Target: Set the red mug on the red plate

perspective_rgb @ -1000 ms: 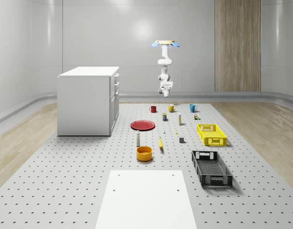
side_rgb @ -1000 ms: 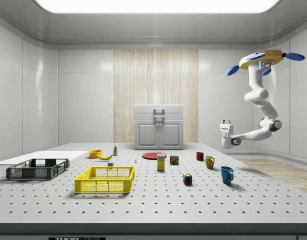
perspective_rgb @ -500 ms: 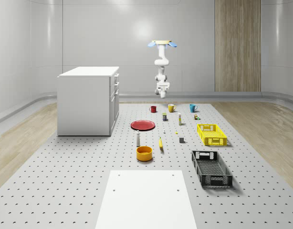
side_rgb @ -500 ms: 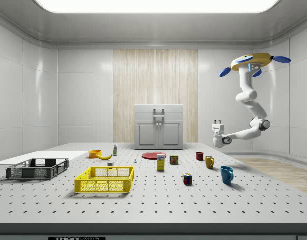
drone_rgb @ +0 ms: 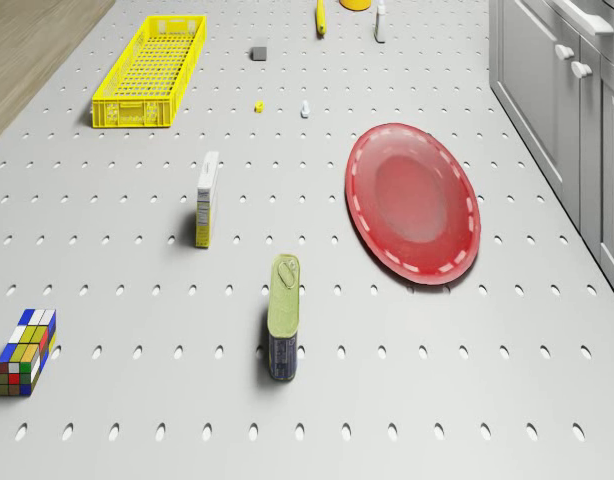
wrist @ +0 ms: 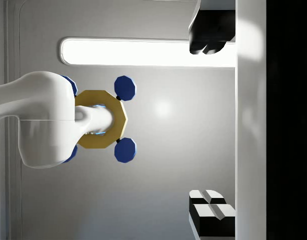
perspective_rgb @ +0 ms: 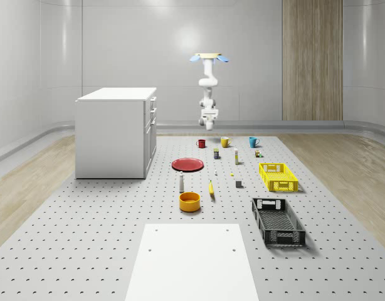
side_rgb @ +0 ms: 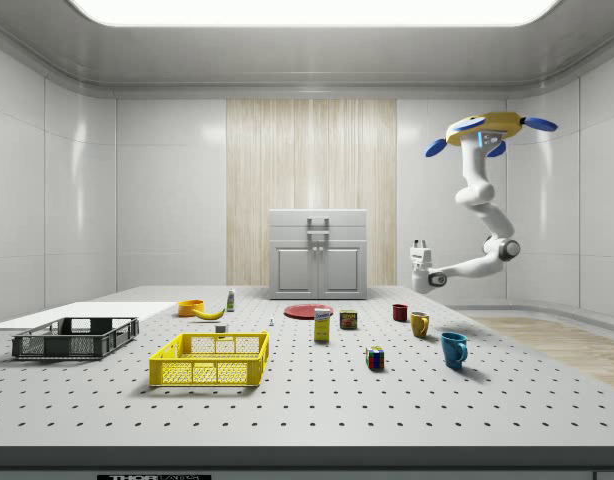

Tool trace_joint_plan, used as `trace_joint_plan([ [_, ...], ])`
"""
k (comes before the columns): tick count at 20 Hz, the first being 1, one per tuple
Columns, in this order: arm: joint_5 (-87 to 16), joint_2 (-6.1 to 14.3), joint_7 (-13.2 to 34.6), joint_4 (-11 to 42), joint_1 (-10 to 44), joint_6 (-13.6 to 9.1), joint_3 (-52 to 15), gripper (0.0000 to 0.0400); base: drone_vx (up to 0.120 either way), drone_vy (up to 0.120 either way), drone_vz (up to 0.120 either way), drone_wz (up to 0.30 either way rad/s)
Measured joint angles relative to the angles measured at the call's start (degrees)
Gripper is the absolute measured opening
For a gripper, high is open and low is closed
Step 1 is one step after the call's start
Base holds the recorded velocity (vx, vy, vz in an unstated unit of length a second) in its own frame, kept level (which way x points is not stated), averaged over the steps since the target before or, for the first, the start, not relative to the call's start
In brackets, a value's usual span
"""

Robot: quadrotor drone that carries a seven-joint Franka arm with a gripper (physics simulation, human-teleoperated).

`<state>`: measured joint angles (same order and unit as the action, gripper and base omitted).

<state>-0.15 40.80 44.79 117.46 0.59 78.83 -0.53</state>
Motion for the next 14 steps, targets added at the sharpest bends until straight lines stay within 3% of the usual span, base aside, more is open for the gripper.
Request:
trace_joint_plan([
  [7,-0.78,0.21,0.09,0.21,0.19,0.31,-0.57,0.0400,0.114,-0.120,0.000,0.000],
  [14,-3.34,0.45,0.43,0.50,0.75,0.63,-2.40,0.0400,0.000,-0.120,0.000,0.000],
])
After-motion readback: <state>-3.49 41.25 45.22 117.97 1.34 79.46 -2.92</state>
